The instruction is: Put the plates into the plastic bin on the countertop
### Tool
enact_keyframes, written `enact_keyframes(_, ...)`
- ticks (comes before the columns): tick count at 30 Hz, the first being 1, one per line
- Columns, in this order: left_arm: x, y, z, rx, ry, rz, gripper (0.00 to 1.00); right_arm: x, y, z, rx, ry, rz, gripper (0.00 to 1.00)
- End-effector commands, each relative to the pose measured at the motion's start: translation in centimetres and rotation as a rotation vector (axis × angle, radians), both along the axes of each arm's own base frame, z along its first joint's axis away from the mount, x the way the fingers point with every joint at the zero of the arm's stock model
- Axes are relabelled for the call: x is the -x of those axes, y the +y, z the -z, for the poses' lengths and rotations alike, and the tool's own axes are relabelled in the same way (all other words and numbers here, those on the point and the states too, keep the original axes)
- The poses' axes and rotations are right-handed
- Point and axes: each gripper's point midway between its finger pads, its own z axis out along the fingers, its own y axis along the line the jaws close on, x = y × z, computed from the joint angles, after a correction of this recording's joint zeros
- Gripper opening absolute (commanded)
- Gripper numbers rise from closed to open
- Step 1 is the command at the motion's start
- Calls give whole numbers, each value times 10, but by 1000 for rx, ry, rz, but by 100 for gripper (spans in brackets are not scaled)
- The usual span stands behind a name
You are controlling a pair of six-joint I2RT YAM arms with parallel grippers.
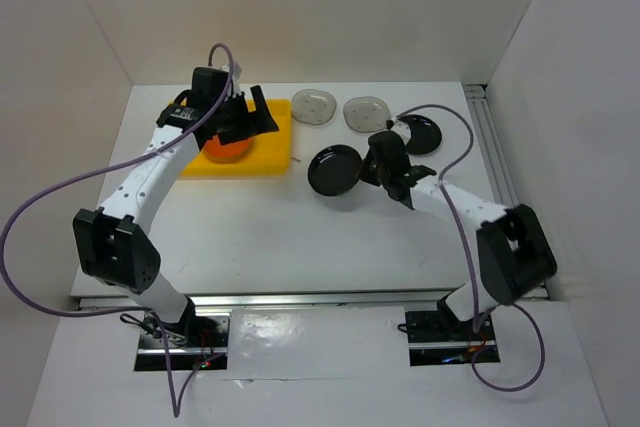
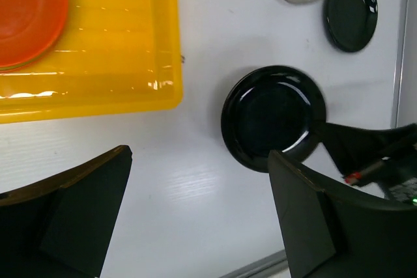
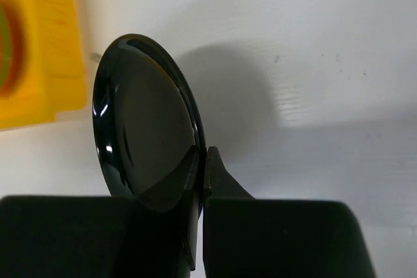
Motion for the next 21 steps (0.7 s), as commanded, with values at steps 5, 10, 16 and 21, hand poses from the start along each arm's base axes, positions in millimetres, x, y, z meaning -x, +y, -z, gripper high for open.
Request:
enact_keyframes(5, 6, -57, -12, 165, -39, 342, 99, 22, 12, -106, -129, -261, -92, 0)
enact_keyframes(10, 19, -90, -4, 277, 15, 520, 99, 16, 35, -120, -263, -327, -221, 0)
enact_keyframes(16, 20, -101, 15, 277, 60, 550, 80, 11, 54, -138, -439, -398, -302, 0)
enact_keyframes(21, 17, -102, 31, 245, 100, 531, 75, 7, 58, -141, -476, -403, -333, 0)
